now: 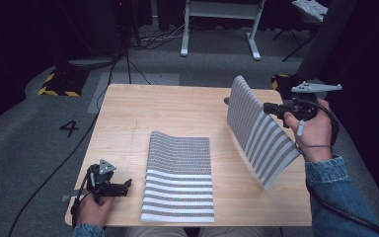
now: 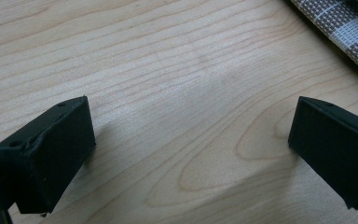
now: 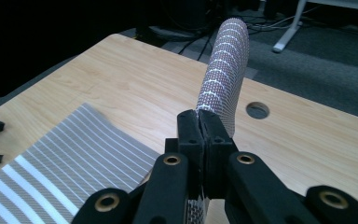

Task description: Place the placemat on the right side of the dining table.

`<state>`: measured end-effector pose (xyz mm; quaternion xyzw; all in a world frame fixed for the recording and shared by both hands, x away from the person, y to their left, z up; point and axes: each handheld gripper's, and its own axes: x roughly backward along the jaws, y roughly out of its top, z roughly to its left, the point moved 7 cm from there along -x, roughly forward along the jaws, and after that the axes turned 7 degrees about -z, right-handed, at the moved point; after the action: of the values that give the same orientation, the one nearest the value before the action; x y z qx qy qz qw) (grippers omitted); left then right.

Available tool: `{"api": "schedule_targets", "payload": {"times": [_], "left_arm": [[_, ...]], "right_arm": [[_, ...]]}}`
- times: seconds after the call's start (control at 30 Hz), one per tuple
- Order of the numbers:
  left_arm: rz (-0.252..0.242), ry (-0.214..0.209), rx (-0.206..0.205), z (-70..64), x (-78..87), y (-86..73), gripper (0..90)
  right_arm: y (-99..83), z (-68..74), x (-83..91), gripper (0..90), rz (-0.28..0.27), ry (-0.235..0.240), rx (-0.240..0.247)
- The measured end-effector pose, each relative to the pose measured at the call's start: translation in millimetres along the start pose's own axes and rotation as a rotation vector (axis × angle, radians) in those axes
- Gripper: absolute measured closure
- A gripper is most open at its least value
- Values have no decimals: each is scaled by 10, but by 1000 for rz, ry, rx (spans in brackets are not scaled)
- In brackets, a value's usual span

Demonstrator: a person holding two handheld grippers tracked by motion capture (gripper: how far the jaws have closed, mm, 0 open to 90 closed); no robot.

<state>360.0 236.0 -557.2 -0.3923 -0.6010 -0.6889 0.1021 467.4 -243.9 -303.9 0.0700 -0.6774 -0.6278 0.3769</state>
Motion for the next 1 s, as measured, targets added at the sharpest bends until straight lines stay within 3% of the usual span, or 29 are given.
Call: {"api": "schedule_targets", "payload": {"times": [0.53,0.7,1.0], "left_arm": [[5,-9,-2,-6,8,-6,5],[3,-10,-2,-6,7,-5,5],[3,-11,-3,-6,7,-6,5]], "right_arm": [[-165,-628,386,890,-19,-146,-56],[-222,-784,493,890,-25,-185,-83],[-295,-1023,671,890,-23,-257,-86]]}}
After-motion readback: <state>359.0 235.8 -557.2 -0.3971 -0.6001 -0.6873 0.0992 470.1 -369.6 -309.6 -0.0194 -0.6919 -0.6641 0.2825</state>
